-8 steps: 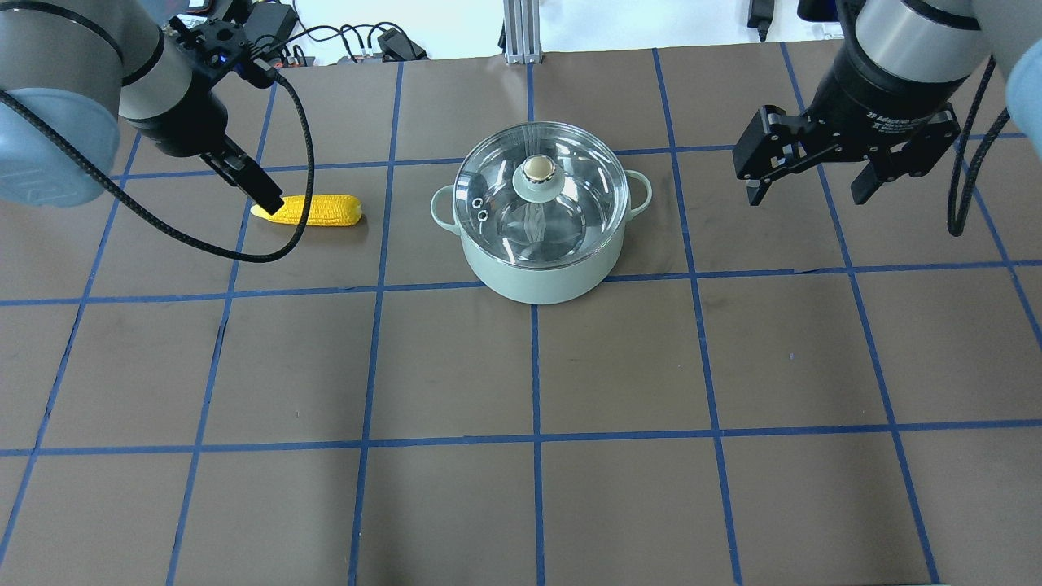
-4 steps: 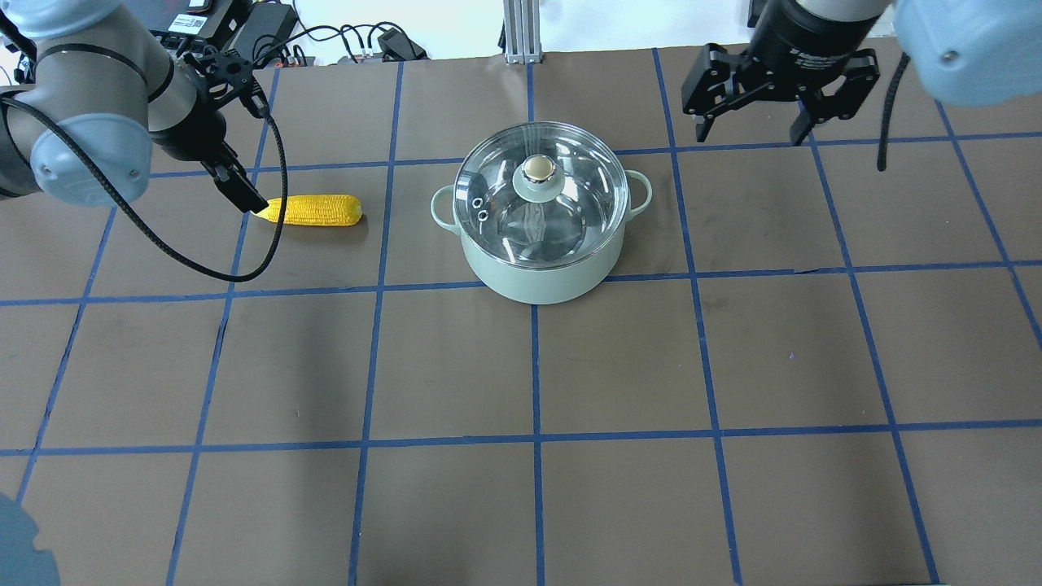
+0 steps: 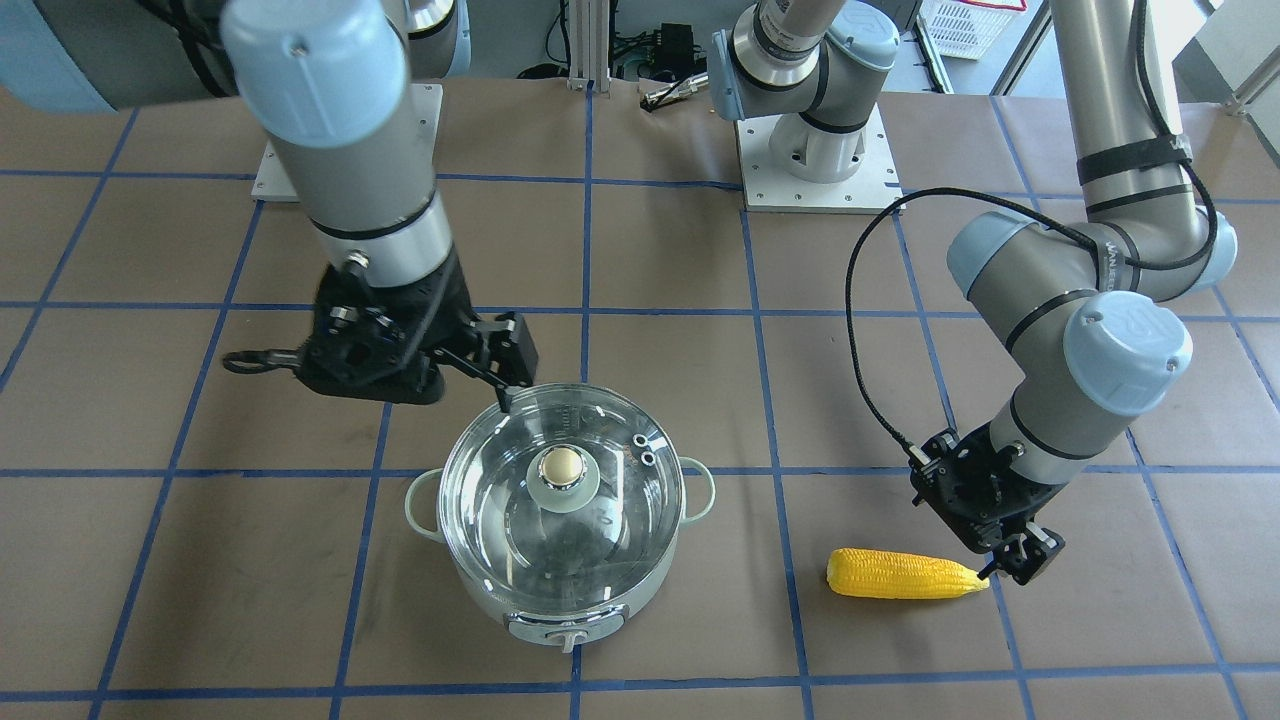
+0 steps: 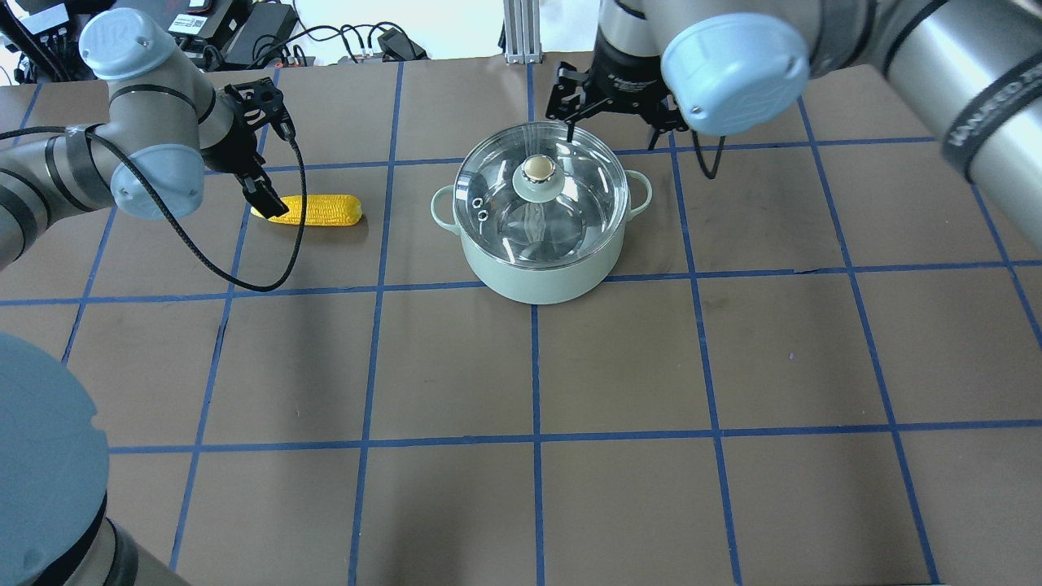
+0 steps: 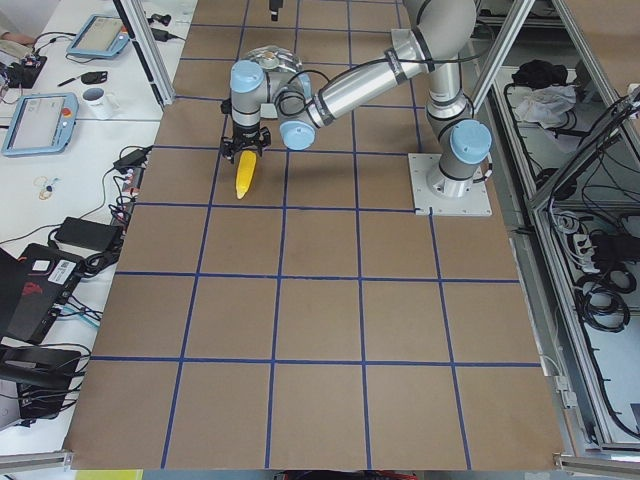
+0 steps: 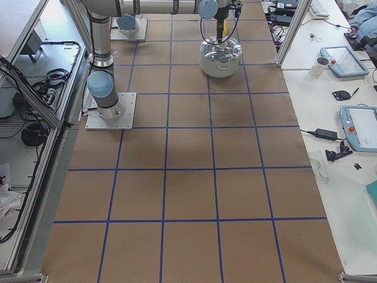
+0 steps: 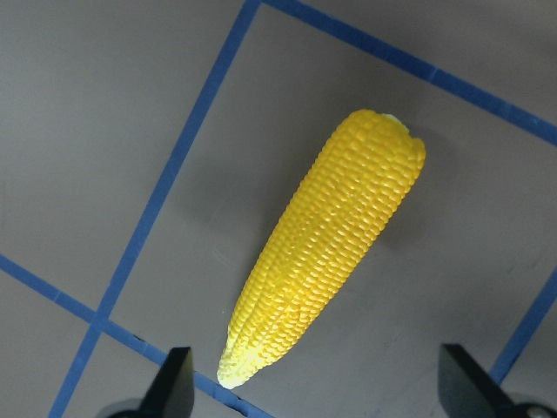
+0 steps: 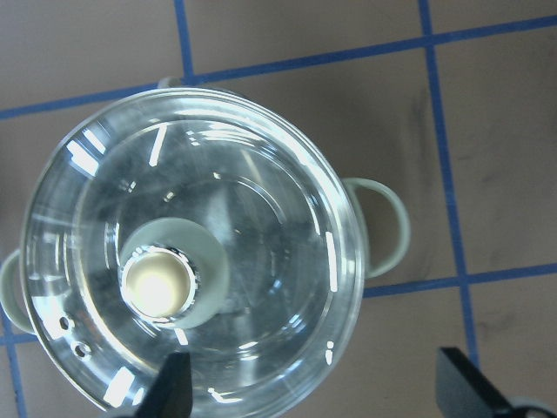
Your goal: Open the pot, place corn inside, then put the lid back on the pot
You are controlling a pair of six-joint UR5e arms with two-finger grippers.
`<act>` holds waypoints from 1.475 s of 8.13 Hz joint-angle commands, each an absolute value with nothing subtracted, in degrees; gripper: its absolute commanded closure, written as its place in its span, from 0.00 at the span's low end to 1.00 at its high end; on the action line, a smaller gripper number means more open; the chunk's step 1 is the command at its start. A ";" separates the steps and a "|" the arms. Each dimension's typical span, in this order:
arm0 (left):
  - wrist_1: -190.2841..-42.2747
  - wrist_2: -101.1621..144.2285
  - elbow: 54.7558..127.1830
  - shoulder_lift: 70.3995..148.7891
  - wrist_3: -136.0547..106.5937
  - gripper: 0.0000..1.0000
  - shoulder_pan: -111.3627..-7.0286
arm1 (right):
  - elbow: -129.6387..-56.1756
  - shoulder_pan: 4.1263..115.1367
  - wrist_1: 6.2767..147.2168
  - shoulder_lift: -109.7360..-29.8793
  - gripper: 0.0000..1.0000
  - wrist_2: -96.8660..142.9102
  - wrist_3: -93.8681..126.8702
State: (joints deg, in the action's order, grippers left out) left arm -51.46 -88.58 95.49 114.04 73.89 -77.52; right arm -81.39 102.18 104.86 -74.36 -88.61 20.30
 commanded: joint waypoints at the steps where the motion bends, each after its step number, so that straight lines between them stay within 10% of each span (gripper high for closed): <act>1: -48.97 -88.51 95.36 118.20 75.92 0.00 -77.52 | -81.21 108.18 113.28 -66.99 0.03 -88.68 30.39; 12: -43.24 -86.49 95.36 124.10 85.69 0.00 -77.52 | -81.56 108.46 118.47 -63.72 0.10 -90.71 25.75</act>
